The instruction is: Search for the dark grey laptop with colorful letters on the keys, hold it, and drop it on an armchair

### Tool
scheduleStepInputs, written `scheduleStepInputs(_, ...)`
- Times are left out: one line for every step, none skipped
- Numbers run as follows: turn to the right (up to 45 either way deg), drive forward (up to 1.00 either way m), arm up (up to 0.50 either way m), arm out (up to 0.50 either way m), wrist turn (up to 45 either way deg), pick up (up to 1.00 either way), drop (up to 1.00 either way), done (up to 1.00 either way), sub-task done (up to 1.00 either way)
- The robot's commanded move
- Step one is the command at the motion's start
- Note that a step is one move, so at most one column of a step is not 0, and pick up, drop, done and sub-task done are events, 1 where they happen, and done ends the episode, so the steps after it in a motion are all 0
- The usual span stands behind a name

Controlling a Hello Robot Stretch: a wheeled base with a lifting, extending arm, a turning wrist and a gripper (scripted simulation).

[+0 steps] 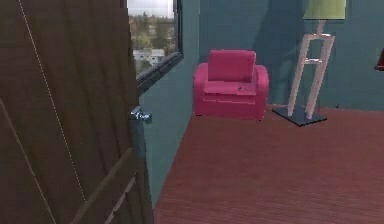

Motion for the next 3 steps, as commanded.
scheduleStepInputs(9.0,0.00,0.00,0.00,0.0,0.00,0.00,0.00,0.00)
scheduleStepInputs(0.0,0.25,0.00,0.00,0.0,0.00,0.00,0.00,0.00)
scheduleStepInputs(45.0,0.00,0.00,0.00,0.0,0.00,0.00,0.00,0.00)
